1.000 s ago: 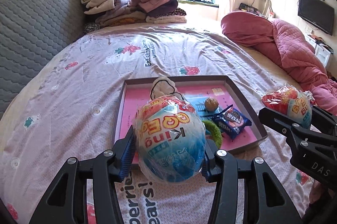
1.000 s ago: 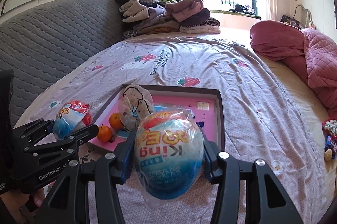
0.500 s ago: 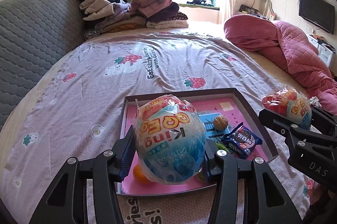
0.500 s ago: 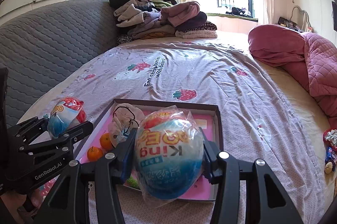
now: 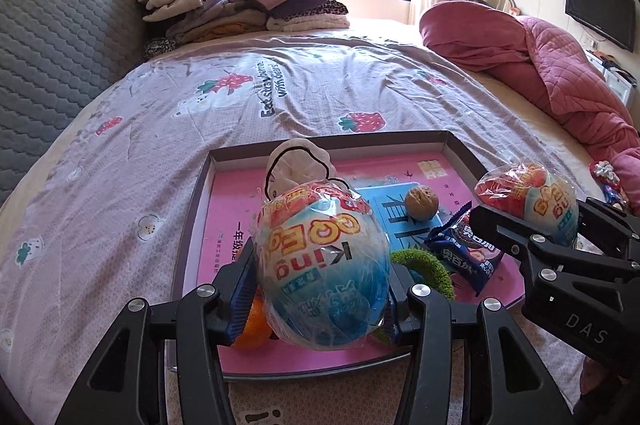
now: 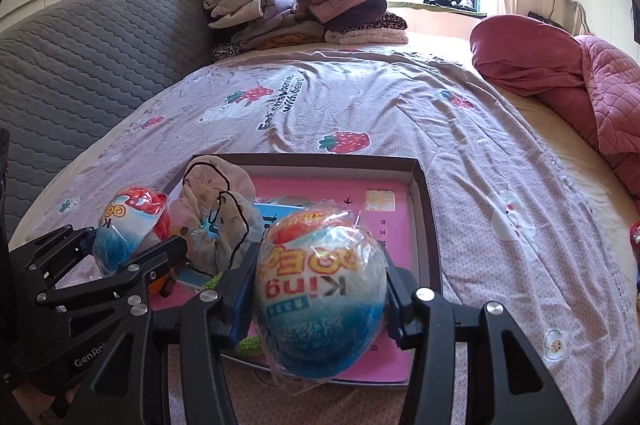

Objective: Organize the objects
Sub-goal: 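Lift both Kinder Joy eggs with both grippers over the book box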

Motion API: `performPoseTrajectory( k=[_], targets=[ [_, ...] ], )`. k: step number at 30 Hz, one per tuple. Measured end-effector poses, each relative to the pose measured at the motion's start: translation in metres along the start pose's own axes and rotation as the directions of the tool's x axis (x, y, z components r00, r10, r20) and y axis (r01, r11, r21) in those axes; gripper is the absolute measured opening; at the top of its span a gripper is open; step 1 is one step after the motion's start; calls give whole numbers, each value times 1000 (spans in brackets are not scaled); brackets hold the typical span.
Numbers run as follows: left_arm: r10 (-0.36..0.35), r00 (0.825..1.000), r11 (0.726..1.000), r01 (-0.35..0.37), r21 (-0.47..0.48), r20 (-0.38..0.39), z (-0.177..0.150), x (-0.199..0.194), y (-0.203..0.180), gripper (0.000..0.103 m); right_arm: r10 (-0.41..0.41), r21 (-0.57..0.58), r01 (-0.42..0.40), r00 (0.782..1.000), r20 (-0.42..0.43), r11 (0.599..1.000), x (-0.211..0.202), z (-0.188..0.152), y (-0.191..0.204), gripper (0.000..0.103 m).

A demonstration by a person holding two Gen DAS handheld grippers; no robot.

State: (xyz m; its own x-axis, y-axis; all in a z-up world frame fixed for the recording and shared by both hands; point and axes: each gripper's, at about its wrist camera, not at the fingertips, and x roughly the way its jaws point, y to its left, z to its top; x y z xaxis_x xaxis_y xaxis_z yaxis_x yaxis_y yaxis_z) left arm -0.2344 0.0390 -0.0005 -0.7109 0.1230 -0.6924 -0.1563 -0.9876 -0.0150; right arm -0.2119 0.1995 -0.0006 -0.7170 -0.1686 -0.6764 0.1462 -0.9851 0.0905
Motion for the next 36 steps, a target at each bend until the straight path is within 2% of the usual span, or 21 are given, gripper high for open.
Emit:
performPoseTrajectory(
  k=[36],
  targets=[
    [10, 999, 1000, -10, -10, -37, -17, 27, 7, 53, -7, -29, 6, 999, -42, 1000, 31, -9, 13, 52]
  ],
)
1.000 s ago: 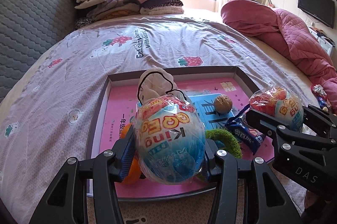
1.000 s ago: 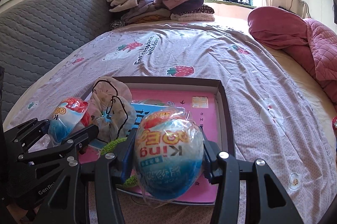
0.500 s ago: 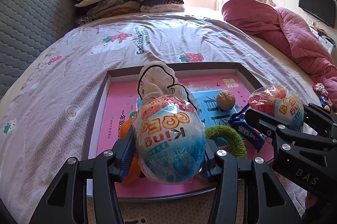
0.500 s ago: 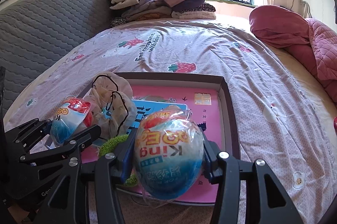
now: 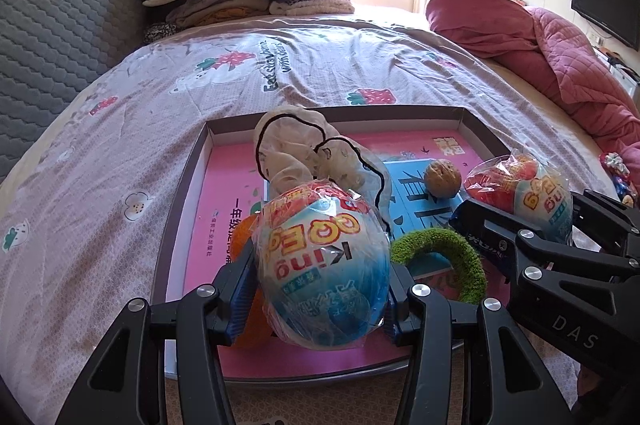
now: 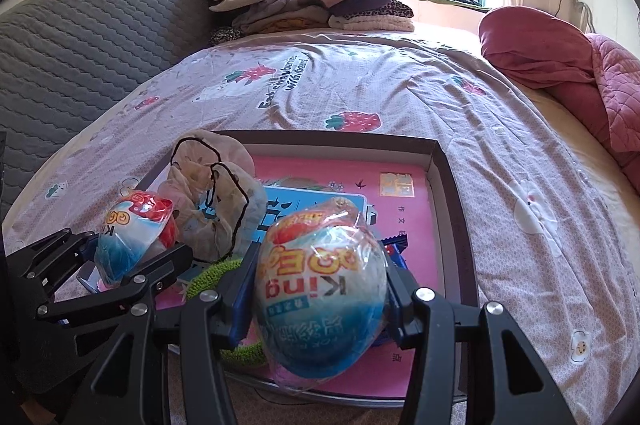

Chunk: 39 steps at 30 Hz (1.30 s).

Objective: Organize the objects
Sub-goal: 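Lift both Kinder Joy eggs with both grippers over the book box, then lower the eggs into the box and open both grippers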

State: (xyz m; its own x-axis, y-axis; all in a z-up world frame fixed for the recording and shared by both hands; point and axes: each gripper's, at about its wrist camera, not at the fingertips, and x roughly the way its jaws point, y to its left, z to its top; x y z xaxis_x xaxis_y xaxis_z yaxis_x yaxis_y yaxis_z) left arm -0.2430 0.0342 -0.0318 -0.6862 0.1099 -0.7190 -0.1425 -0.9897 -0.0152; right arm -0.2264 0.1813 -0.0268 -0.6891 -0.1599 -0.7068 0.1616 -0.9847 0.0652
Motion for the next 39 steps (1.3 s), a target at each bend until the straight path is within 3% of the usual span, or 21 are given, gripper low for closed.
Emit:
performPoseTrajectory(
  k=[28, 39],
  targets=[
    [7, 1000, 1000, -7, -3, 5, -3, -4, 4, 54, -33, -5, 33, 998, -55, 999, 11, -4, 3, 53],
    [-13, 1000, 1000, 12, -27, -5, -4, -7, 7, 64, -33, 3, 33, 997, -71, 999, 6, -2, 2, 53]
  ],
)
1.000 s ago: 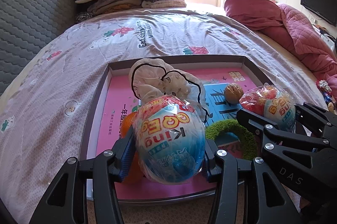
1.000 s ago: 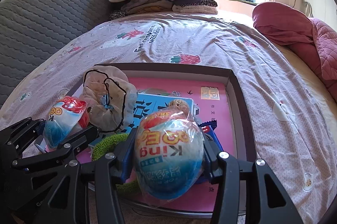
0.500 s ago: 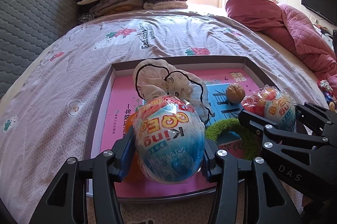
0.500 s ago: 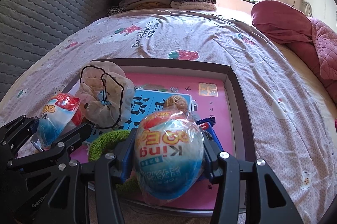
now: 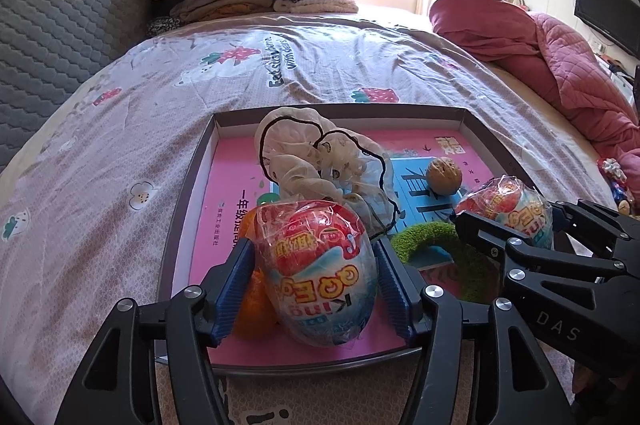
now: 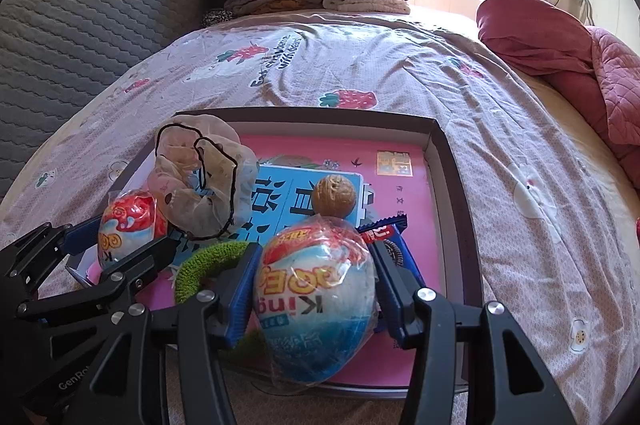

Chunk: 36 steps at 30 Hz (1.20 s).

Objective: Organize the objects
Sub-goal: 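Lower the eggs into the box and open both grippers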

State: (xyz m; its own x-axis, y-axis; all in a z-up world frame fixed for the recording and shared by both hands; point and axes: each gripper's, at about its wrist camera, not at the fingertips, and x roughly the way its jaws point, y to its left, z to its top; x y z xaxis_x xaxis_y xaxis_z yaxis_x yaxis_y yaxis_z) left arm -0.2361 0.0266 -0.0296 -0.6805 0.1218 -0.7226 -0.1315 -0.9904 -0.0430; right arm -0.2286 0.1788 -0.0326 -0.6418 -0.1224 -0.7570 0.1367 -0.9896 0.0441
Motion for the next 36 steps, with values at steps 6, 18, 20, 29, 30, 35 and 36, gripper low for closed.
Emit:
performPoseTrajectory(
  k=[6, 18, 20, 29, 30, 35, 36],
  targets=[
    [1, 1000, 1000, -1, -7, 8, 0, -6, 1, 71, -5, 7, 5, 1000, 13, 1000, -5, 1, -1, 55],
    [18, 999, 1000, -18, -20, 26, 5, -20, 7, 76, -3, 21, 2, 999, 34, 1000, -21, 6, -3, 56],
    [21, 999, 1000, -20, -24, 30, 5, -23, 7, 76, -2, 23, 1, 999, 40, 1000, -24, 6, -4, 56],
    [53, 998, 999, -52, -15, 42, 9, -37, 7, 79, -4, 17, 3, 997, 71, 1000, -40, 10, -1, 56],
    [59, 997, 998, -59, -13, 46, 9, -39, 8, 79, -6, 18, 5, 997, 75, 1000, -42, 11, -1, 57],
    [75, 995, 997, -74, -21, 64, 12, -48, 10, 79, -6, 21, 4, 996, 91, 1000, -51, 14, 1, 60],
    [81, 995, 997, -80, -22, 65, 12, -50, 10, 79, -8, 21, 6, 996, 93, 1000, -52, 15, 1, 60]
  ],
)
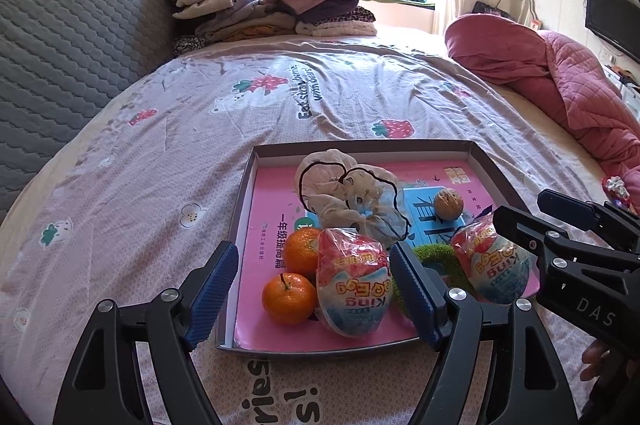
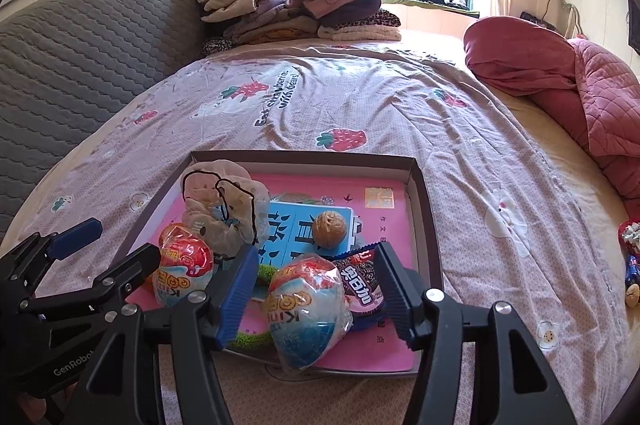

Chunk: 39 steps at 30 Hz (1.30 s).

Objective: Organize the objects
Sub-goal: 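Lower the eggs into the box and open both grippers, then withdraw both grippers up and away from the book box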

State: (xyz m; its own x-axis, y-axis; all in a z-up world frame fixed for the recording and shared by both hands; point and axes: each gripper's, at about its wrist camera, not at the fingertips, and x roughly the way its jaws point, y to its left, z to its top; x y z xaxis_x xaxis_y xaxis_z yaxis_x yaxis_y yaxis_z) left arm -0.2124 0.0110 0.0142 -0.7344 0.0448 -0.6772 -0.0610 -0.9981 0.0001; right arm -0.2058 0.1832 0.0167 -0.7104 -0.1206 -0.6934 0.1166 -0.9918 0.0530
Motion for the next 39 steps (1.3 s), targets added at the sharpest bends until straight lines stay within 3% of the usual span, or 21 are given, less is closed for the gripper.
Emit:
performPoseTrajectory(
  k=[13, 39],
  targets=[
    [71, 997, 997, -71, 19, 2, 2, -20, -2, 79, -31, -8, 32, 998, 50, 999, -25, 4, 4, 64],
    [51, 998, 999, -50, -20, 35, -17, -68, 10, 79, -30, 2, 30, 998, 60, 1000, -71, -18, 9, 66]
  ],
)
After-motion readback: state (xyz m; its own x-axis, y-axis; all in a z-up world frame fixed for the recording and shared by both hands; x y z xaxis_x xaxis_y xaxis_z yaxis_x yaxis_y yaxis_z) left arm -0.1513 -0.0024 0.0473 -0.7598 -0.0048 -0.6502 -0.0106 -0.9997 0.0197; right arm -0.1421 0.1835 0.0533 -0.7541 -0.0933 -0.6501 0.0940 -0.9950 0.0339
